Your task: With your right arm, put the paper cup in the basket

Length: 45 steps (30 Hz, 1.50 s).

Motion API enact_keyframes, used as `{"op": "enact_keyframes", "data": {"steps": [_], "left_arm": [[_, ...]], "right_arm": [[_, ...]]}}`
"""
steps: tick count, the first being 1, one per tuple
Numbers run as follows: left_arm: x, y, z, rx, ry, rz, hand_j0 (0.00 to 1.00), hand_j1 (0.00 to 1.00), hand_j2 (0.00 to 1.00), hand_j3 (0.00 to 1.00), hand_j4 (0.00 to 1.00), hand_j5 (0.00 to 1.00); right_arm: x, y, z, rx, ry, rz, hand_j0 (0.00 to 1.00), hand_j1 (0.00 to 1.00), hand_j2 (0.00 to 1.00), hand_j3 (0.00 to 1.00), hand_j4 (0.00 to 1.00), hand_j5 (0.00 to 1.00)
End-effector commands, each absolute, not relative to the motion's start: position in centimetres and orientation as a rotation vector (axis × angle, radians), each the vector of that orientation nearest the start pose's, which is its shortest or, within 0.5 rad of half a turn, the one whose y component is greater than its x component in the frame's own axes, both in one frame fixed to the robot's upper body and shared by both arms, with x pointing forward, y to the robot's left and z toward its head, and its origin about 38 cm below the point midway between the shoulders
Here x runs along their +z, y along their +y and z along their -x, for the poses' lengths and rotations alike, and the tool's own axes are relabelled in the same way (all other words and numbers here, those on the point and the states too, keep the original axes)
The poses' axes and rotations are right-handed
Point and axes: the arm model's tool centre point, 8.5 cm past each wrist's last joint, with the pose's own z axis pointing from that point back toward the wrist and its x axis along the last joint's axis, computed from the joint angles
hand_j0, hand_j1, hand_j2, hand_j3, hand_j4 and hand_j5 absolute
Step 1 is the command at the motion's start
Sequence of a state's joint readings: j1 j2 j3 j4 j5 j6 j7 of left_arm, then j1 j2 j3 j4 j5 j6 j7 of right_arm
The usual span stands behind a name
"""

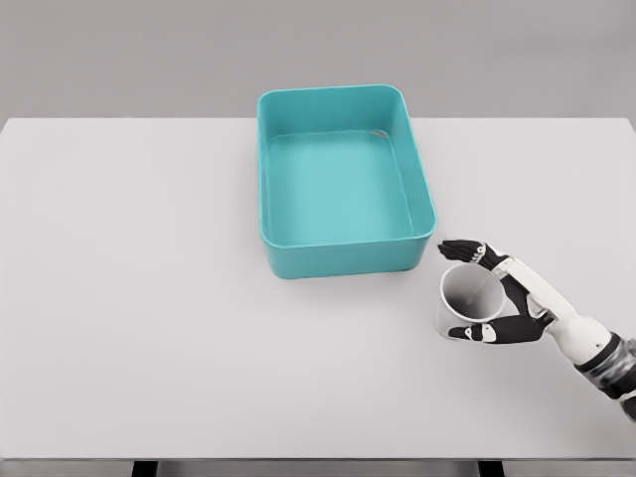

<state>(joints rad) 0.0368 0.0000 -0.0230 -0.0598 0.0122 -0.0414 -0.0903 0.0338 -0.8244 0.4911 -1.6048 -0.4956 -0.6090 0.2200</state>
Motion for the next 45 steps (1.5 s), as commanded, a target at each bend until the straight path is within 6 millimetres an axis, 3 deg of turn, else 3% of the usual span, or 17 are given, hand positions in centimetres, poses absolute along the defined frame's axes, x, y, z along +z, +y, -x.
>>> {"op": "enact_keyframes", "data": {"steps": [1, 4, 11, 15, 24, 28, 31, 38, 45], "left_arm": [[-26.3, 26.3, -0.1, -0.016, -0.063, 0.005, 1.00, 1.00, 1.00, 1.00, 1.00, 1.00], [-26.3, 26.4, -0.1, -0.016, -0.062, 0.005, 1.00, 1.00, 1.00, 1.00, 1.00, 1.00], [-26.3, 26.3, -0.1, -0.016, -0.063, 0.005, 1.00, 1.00, 1.00, 1.00, 1.00, 1.00], [-26.3, 26.3, -0.1, -0.016, -0.063, 0.005, 1.00, 1.00, 1.00, 1.00, 1.00, 1.00], [-26.3, 26.3, -0.1, -0.016, -0.063, 0.005, 1.00, 1.00, 1.00, 1.00, 1.00, 1.00], [-26.3, 26.3, -0.1, -0.016, -0.063, 0.005, 1.00, 1.00, 1.00, 1.00, 1.00, 1.00], [-26.3, 26.4, -0.1, -0.016, -0.062, 0.005, 1.00, 1.00, 1.00, 1.00, 1.00, 1.00], [-26.3, 26.3, -0.1, -0.016, -0.063, 0.005, 1.00, 1.00, 1.00, 1.00, 1.00, 1.00], [-26.3, 26.3, -0.1, -0.016, -0.063, 0.005, 1.00, 1.00, 1.00, 1.00, 1.00, 1.00]], "right_arm": [[10.0, -31.8, -30.1, 0.820, -1.719, -0.349, 0.63, 0.63, 0.63, 0.63, 0.63, 0.63], [10.0, -31.8, -30.0, 0.821, -1.717, -0.348, 0.53, 0.53, 0.53, 0.53, 0.53, 0.53], [10.1, -32.0, -30.1, 0.825, -1.717, -0.343, 0.51, 0.51, 0.51, 0.51, 0.51, 0.51], [11.2, -32.5, -31.0, 0.853, -1.736, -0.321, 0.51, 0.51, 0.51, 0.51, 0.51, 0.51], [17.9, -34.4, -35.5, 0.997, -1.849, -0.181, 0.49, 0.49, 0.49, 0.49, 0.49, 0.49], [20.5, -34.3, -37.0, 1.023, -1.910, -0.145, 0.49, 0.49, 0.49, 0.49, 0.49, 0.49], [21.5, -32.9, -38.1, 1.048, -1.943, -0.169, 0.49, 0.49, 0.49, 0.49, 0.49, 0.49], [23.3, -24.8, -43.5, 1.127, -2.037, -0.275, 0.49, 0.49, 0.49, 0.49, 0.49, 0.49], [23.2, -22.5, -44.3, 1.262, -2.021, -0.244, 0.49, 0.49, 0.49, 0.49, 0.49, 0.49]]}}
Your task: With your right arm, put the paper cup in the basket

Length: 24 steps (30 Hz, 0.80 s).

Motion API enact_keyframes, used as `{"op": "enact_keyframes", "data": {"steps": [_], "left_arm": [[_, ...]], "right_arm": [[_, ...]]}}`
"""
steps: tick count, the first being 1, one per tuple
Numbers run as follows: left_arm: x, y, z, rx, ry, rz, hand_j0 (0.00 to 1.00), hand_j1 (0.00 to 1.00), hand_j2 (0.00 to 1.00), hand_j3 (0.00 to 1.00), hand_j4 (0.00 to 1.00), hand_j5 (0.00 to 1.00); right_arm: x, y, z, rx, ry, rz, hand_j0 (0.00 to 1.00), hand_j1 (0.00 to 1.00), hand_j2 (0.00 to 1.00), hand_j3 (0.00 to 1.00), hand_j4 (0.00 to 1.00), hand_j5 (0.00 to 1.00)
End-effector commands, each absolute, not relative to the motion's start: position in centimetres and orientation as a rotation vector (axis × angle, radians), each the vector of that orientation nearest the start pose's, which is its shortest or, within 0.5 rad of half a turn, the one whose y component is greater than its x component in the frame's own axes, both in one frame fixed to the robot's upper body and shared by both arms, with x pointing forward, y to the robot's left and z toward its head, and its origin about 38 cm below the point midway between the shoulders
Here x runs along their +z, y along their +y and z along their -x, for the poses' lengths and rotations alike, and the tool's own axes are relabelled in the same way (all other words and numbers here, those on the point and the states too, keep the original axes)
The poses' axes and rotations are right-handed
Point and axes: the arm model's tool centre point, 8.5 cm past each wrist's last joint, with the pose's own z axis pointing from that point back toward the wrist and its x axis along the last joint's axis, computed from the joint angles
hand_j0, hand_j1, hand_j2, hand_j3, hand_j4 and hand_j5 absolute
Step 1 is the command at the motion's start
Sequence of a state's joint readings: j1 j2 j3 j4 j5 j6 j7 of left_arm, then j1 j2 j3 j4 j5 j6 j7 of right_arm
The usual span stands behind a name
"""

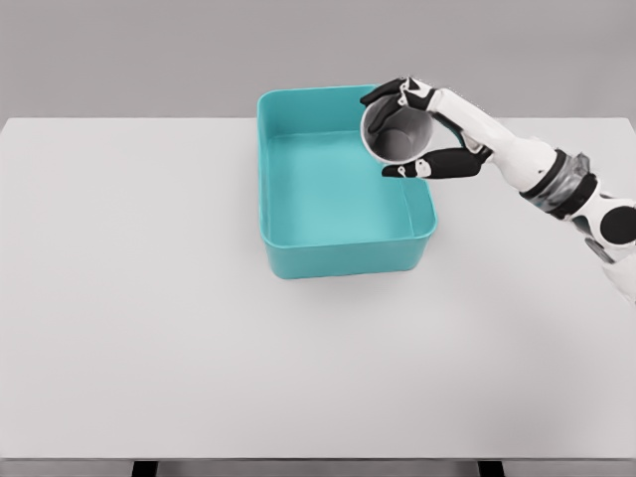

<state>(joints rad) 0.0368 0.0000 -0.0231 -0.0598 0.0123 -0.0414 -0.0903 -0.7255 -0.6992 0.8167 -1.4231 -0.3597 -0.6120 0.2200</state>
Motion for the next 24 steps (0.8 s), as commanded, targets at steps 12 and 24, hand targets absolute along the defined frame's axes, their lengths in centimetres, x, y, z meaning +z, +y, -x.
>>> {"op": "enact_keyframes", "data": {"steps": [12, 24], "left_arm": [[-26.3, 26.3, -0.1, -0.016, -0.063, 0.005, 1.00, 1.00, 1.00, 1.00, 1.00, 1.00], [-26.3, 26.3, -0.1, -0.016, -0.063, 0.005, 1.00, 1.00, 1.00, 1.00, 1.00, 1.00]], "right_arm": [[21.8, -18.6, -46.5, 1.712, -1.907, 0.019, 0.65, 0.65, 0.65, 0.65, 0.65, 0.65], [25.5, -18.8, -48.9, 1.899, -1.864, 0.219, 1.00, 1.00, 1.00, 1.00, 1.00, 1.00]]}}
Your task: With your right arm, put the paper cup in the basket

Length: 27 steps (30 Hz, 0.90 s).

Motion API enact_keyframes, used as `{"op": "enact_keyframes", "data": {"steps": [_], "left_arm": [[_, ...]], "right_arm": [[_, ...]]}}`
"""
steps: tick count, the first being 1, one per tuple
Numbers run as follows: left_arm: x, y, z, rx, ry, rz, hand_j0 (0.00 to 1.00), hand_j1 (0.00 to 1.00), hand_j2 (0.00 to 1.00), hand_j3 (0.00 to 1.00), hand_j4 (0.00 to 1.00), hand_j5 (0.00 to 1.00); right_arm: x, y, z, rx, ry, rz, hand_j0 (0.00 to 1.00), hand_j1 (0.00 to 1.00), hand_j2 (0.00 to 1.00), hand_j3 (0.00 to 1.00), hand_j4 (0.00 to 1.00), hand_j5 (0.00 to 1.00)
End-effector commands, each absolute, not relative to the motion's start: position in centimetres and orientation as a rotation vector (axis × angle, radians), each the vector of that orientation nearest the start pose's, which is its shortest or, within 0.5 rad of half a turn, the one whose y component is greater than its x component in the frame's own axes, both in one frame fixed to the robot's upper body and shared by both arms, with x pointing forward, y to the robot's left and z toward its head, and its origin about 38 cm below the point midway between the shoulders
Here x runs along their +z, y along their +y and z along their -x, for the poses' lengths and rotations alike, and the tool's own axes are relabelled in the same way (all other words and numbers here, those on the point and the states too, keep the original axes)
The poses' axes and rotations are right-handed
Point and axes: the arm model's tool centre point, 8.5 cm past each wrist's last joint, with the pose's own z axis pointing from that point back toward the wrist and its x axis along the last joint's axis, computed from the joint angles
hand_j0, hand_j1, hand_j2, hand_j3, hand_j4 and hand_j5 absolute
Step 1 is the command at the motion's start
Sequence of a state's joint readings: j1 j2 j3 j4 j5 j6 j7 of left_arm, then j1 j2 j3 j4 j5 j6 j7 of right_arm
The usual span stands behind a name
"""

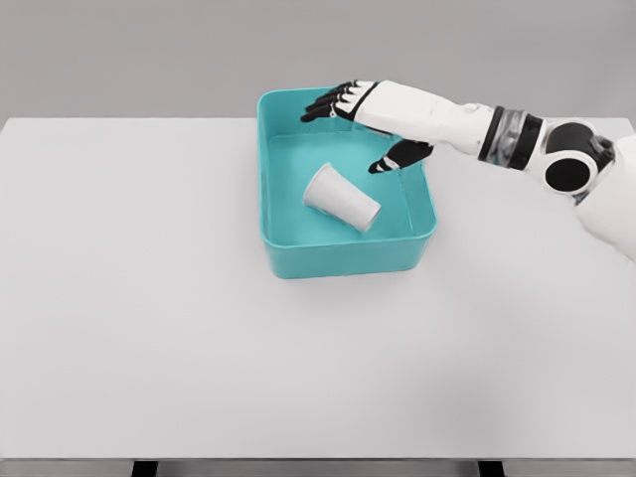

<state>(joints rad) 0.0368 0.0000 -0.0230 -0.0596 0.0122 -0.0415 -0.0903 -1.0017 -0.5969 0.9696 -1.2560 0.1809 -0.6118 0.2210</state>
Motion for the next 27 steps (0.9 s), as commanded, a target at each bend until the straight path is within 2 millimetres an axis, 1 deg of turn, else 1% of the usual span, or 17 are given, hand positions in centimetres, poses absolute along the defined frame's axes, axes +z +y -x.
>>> {"op": "enact_keyframes", "data": {"steps": [1, 2, 4, 5, 7, 8, 9, 10, 12, 13, 15, 18, 21, 22, 23, 25, 27], "left_arm": [[-26.3, 26.3, -0.1, -0.016, -0.063, 0.005, 1.00, 1.00, 1.00, 1.00, 1.00, 1.00], [-26.3, 26.3, -0.1, -0.016, -0.063, 0.005, 1.00, 1.00, 1.00, 1.00, 1.00, 1.00], [-26.3, 26.3, -0.1, -0.016, -0.063, 0.005, 1.00, 1.00, 1.00, 1.00, 1.00, 1.00], [-26.3, 26.3, -0.1, -0.016, -0.063, 0.005, 1.00, 1.00, 1.00, 1.00, 1.00, 1.00], [-26.3, 26.3, -0.1, -0.016, -0.063, 0.005, 1.00, 1.00, 1.00, 1.00, 1.00, 1.00], [-26.3, 26.3, -0.1, -0.016, -0.063, 0.005, 1.00, 1.00, 1.00, 1.00, 1.00, 1.00], [-26.3, 26.3, -0.1, -0.016, -0.063, 0.005, 1.00, 1.00, 1.00, 1.00, 1.00, 1.00], [-26.3, 26.3, -0.1, -0.016, -0.063, 0.005, 1.00, 1.00, 1.00, 1.00, 1.00, 1.00], [-26.3, 26.3, -0.1, -0.015, -0.063, 0.005, 1.00, 1.00, 1.00, 1.00, 1.00, 1.00], [-26.3, 26.3, -0.1, -0.016, -0.063, 0.005, 1.00, 1.00, 1.00, 1.00, 1.00, 1.00], [-26.3, 26.3, -0.1, -0.016, -0.063, 0.005, 1.00, 1.00, 1.00, 1.00, 1.00, 1.00], [-26.3, 26.3, -0.1, -0.016, -0.063, 0.005, 1.00, 1.00, 1.00, 1.00, 1.00, 1.00], [-26.3, 26.4, -0.1, -0.016, -0.062, 0.005, 1.00, 1.00, 1.00, 1.00, 1.00, 1.00], [-26.3, 26.3, -0.1, -0.016, -0.063, 0.005, 1.00, 1.00, 1.00, 1.00, 1.00, 1.00], [-26.3, 26.3, -0.1, -0.016, -0.063, 0.005, 1.00, 1.00, 1.00, 1.00, 1.00, 1.00], [-26.3, 26.4, 0.0, -0.016, -0.059, 0.005, 1.00, 1.00, 1.00, 1.00, 1.00, 1.00], [-26.3, 26.3, 0.1, -0.014, -0.056, 0.006, 1.00, 1.00, 1.00, 1.00, 1.00, 1.00]], "right_arm": [[26.4, -19.7, -49.4, -2.581, 2.501, -0.353, 1.00, 1.00, 1.00, 1.00, 1.00, 1.00], [27.3, -20.9, -49.6, -2.593, 2.482, -0.405, 1.00, 1.00, 1.00, 1.00, 1.00, 1.00], [28.7, -24.8, -49.7, -2.643, 2.445, -0.541, 1.00, 1.00, 1.00, 1.00, 1.00, 1.00], [29.1, -26.3, -49.7, -2.656, 2.437, -0.592, 1.00, 1.00, 1.00, 1.00, 1.00, 1.00], [30.2, -32.8, -48.7, -2.695, 2.421, -0.819, 1.00, 1.00, 1.00, 1.00, 1.00, 1.00], [30.3, -34.5, -48.1, -2.722, 2.397, -0.871, 1.00, 1.00, 1.00, 1.00, 1.00, 1.00], [29.8, -35.9, -47.1, -2.769, 2.361, -0.889, 1.00, 1.00, 1.00, 1.00, 1.00, 1.00], [28.7, -36.2, -46.6, -2.803, 2.356, -0.869, 1.00, 1.00, 1.00, 1.00, 1.00, 1.00], [27.6, -36.2, -46.4, -2.831, 2.356, -0.839, 1.00, 1.00, 1.00, 1.00, 1.00, 1.00], [27.2, -35.7, -46.1, -2.835, 2.355, -0.803, 1.00, 1.00, 1.00, 1.00, 1.00, 1.00], [26.9, -34.2, -44.8, -2.840, 2.309, -0.714, 1.00, 1.00, 1.00, 1.00, 1.00, 1.00], [27.7, -33.1, -43.9, -2.809, 2.288, -0.669, 1.00, 1.00, 1.00, 1.00, 1.00, 1.00], [27.2, -33.3, -43.8, -2.824, 2.286, -0.663, 1.00, 1.00, 1.00, 1.00, 1.00, 1.00], [26.5, -33.4, -43.6, -2.845, 2.285, -0.648, 1.00, 1.00, 1.00, 1.00, 1.00, 1.00], [26.0, -34.7, -43.1, -2.886, 2.269, -0.667, 1.00, 1.00, 1.00, 1.00, 1.00, 1.00], [26.4, -36.1, -42.7, -2.913, 2.243, -0.718, 1.00, 1.00, 1.00, 1.00, 1.00, 1.00], [25.6, -36.2, -42.5, -2.934, 2.247, -0.698, 1.00, 1.00, 1.00, 1.00, 1.00, 1.00]]}}
